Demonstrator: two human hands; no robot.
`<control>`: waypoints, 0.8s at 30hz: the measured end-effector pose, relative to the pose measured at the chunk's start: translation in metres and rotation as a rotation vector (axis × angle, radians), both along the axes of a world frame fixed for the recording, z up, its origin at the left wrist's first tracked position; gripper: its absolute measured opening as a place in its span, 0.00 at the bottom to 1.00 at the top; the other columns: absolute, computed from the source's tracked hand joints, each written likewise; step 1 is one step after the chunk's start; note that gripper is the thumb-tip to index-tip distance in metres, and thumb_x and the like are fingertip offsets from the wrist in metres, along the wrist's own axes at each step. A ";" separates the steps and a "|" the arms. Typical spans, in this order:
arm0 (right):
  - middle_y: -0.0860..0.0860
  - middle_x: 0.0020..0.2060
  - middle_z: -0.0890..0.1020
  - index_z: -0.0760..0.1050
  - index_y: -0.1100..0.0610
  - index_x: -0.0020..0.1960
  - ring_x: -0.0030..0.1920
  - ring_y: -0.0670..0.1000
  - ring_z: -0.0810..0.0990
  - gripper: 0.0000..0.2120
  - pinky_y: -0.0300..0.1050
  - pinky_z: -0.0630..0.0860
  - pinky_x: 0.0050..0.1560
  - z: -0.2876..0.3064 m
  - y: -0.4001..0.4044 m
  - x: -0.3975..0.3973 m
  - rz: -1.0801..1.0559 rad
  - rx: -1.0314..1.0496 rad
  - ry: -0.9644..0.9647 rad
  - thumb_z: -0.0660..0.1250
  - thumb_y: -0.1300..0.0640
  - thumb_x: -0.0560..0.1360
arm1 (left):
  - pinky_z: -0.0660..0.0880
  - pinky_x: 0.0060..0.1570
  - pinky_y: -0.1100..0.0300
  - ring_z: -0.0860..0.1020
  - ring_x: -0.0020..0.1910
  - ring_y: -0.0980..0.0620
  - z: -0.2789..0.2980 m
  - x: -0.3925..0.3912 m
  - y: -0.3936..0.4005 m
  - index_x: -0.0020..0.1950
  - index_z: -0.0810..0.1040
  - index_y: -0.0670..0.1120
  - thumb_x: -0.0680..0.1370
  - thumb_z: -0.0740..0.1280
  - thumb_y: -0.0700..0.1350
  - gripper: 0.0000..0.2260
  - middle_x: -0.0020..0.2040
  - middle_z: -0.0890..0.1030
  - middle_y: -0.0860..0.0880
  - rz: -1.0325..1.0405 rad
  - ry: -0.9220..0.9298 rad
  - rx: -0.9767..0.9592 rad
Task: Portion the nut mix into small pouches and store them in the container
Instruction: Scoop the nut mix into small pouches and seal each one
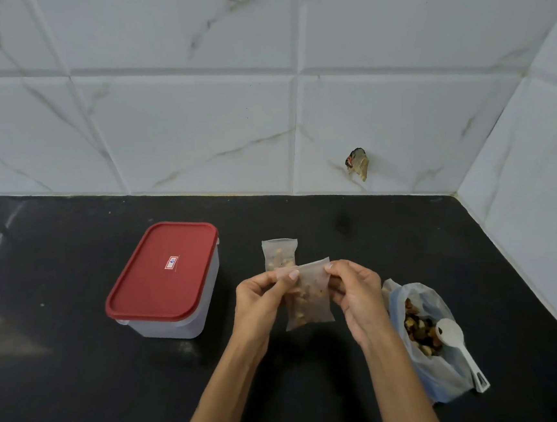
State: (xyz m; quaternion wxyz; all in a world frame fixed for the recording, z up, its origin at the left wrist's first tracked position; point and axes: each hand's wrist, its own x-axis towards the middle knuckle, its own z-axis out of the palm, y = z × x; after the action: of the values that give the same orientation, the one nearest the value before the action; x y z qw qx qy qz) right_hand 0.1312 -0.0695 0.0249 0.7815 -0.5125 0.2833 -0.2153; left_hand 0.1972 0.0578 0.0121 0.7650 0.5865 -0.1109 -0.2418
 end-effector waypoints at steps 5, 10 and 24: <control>0.55 0.34 0.80 0.78 0.64 0.39 0.39 0.51 0.80 0.05 0.52 0.78 0.48 -0.003 0.000 0.001 -0.050 -0.088 0.044 0.66 0.65 0.73 | 0.77 0.44 0.57 0.82 0.41 0.51 -0.002 -0.001 -0.004 0.43 0.83 0.38 0.73 0.70 0.44 0.09 0.40 0.84 0.44 0.023 -0.035 0.030; 0.56 0.32 0.80 0.77 0.61 0.35 0.40 0.55 0.78 0.08 0.53 0.75 0.46 -0.017 0.007 0.006 -0.075 -0.041 0.046 0.66 0.65 0.73 | 0.78 0.41 0.61 0.81 0.37 0.54 -0.008 0.001 -0.004 0.43 0.82 0.36 0.77 0.66 0.40 0.09 0.37 0.83 0.45 0.058 -0.038 0.090; 0.61 0.37 0.84 0.80 0.66 0.40 0.40 0.56 0.83 0.06 0.52 0.79 0.46 -0.050 0.021 0.015 0.107 -0.007 0.208 0.68 0.64 0.73 | 0.78 0.33 0.63 0.83 0.35 0.53 -0.038 0.006 0.005 0.43 0.83 0.40 0.78 0.67 0.41 0.07 0.36 0.85 0.45 0.097 0.076 0.208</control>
State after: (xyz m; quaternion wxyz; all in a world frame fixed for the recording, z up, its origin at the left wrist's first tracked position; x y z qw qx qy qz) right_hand 0.1463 -0.0480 -0.0251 0.7565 -0.5491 0.3342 -0.1201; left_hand 0.2027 0.0629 -0.0258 0.7145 0.6577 -0.0278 -0.2370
